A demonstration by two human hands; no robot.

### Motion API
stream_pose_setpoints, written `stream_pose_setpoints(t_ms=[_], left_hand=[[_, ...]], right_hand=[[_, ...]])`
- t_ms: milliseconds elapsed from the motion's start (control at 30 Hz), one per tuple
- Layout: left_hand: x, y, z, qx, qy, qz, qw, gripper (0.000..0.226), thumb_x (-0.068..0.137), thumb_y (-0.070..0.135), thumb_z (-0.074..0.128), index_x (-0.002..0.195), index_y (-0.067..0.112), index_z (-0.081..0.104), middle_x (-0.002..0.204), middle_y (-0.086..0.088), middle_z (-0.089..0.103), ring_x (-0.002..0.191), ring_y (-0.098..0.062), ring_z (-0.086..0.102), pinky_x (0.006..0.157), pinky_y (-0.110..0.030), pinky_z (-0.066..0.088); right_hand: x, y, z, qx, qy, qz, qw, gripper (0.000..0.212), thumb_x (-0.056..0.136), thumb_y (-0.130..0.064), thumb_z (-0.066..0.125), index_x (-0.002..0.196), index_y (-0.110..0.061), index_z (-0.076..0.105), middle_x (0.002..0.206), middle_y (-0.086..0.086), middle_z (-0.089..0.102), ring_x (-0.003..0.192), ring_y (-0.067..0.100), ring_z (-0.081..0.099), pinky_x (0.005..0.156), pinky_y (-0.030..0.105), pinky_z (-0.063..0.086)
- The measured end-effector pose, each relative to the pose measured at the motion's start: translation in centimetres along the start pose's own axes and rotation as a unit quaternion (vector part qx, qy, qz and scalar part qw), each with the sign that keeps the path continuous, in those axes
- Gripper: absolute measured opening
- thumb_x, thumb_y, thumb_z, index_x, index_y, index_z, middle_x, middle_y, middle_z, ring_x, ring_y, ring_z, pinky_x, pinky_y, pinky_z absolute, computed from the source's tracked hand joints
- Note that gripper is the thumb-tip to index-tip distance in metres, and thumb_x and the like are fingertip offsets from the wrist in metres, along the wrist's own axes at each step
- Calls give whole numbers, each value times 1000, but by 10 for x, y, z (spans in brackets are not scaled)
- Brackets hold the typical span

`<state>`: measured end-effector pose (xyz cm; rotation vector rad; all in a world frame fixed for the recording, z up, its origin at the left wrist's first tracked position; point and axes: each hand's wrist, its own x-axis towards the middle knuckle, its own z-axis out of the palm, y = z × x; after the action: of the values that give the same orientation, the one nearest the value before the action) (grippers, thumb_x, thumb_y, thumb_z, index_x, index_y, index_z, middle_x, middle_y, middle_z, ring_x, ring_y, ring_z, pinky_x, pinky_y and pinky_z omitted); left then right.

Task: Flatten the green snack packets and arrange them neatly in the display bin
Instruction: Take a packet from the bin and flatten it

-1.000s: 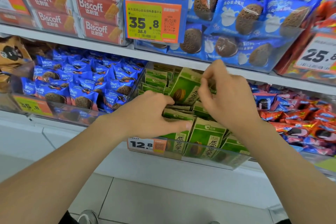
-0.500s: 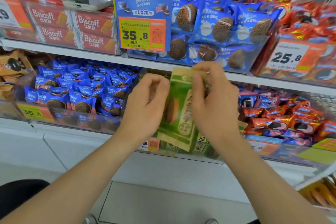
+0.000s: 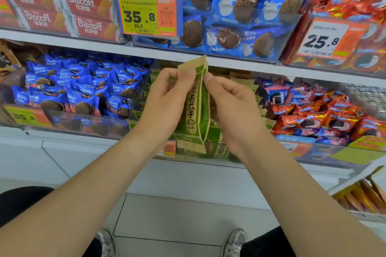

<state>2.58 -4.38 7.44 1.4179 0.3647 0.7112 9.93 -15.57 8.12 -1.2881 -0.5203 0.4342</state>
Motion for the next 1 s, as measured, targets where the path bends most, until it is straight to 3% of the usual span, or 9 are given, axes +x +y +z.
stream_pose_setpoints(t_ms=[133, 233, 333, 467, 600, 733, 833, 900, 1000], left_hand=[[-6, 3, 0, 43, -45, 19, 998, 51, 95, 50, 75, 104, 4, 56, 86, -8, 68, 80, -18, 67, 80, -46, 60], [-4, 4, -1, 41, -48, 31, 998, 39, 94, 47, 74, 101, 10, 66, 93, -14, 71, 89, -23, 70, 95, -62, 57], [-4, 3, -1, -6, -78, 12, 997, 16, 103, 30, 68, 103, 16, 75, 98, -7, 76, 96, -23, 72, 100, -58, 57], [-3, 3, -3, -44, -105, -31, 993, 14, 105, 24, 64, 98, 21, 76, 96, -6, 78, 89, -19, 73, 84, -42, 58], [-2, 3, -5, -68, -104, -49, 991, 11, 104, 25, 65, 100, 19, 74, 97, -9, 77, 88, -21, 73, 79, -40, 61], [3, 2, -8, -105, -51, -37, 992, 11, 105, 24, 64, 103, 15, 71, 99, -12, 76, 86, -21, 71, 77, -38, 61], [8, 3, -11, -118, 1, -30, 993, 19, 107, 29, 62, 103, 12, 67, 92, -10, 72, 80, -19, 68, 75, -37, 57], [9, 4, -13, -143, 13, -49, 988, 31, 108, 36, 59, 110, 5, 65, 91, -9, 72, 78, -17, 69, 73, -34, 60], [6, 5, -17, -108, -18, -50, 993, 55, 107, 41, 60, 122, -12, 61, 104, -24, 71, 90, -28, 69, 87, -41, 59]], right_hand=[[0, -1, -3, -105, 16, -74, 992, 23, 107, -18, 62, 103, -7, 82, 97, 13, 81, 100, 36, 77, 93, 56, 62], [0, -5, -5, -123, 13, -70, 990, 27, 107, -22, 62, 97, -4, 80, 94, 20, 79, 98, 45, 74, 91, 62, 60], [-1, -12, -7, -101, 27, -42, 994, 33, 108, -22, 61, 98, 5, 77, 97, 28, 76, 98, 48, 73, 90, 62, 59], [-2, -14, -10, -60, 7, 22, 998, 35, 109, -22, 58, 102, 9, 75, 98, 24, 79, 100, 43, 76, 96, 57, 60], [0, -12, -13, -66, -22, 33, 997, 37, 109, -28, 59, 105, 3, 77, 105, 23, 78, 108, 43, 73, 103, 59, 56], [-5, -13, -10, -186, -32, -21, 982, 27, 98, -36, 75, 95, -9, 77, 98, 12, 79, 98, 32, 74, 94, 51, 61], [-14, -15, -4, -290, -78, -19, 954, 28, 87, -38, 86, 101, -21, 69, 96, 0, 79, 86, 16, 76, 84, 40, 64], [-21, -14, 0, -263, -119, 19, 957, 34, 86, -32, 86, 106, -20, 61, 96, 4, 80, 82, 24, 78, 82, 50, 65], [-21, -15, 1, -217, -82, 5, 973, 29, 94, -28, 79, 101, -8, 59, 90, 12, 79, 79, 35, 75, 79, 58, 63]])
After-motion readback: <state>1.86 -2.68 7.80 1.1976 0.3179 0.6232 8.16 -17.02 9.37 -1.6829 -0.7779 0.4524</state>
